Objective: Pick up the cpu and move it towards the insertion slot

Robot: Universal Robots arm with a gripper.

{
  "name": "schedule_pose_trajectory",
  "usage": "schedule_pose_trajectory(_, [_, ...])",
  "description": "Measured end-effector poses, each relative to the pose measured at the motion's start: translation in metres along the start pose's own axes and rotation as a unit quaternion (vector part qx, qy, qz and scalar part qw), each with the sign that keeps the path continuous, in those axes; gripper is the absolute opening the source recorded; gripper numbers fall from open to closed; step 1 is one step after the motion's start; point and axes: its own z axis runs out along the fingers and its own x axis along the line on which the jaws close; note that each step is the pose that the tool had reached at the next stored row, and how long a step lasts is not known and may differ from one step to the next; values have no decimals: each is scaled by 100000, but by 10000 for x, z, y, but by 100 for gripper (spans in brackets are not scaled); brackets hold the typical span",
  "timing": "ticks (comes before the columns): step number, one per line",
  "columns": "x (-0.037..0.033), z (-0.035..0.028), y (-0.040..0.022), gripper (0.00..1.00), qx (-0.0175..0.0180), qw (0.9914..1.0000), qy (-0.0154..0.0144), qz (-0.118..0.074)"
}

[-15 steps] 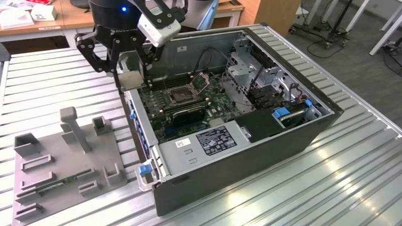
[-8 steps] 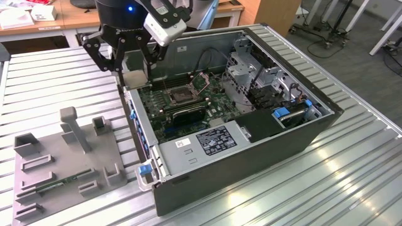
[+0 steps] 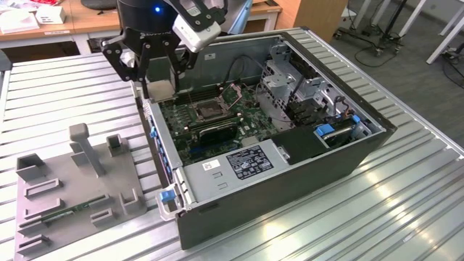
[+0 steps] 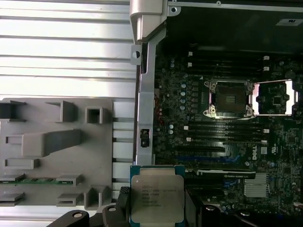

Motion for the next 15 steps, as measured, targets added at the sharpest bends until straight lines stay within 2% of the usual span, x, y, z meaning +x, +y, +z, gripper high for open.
schedule_pose_trajectory(15, [-156,0,-3,54,-2,100000,-2,0])
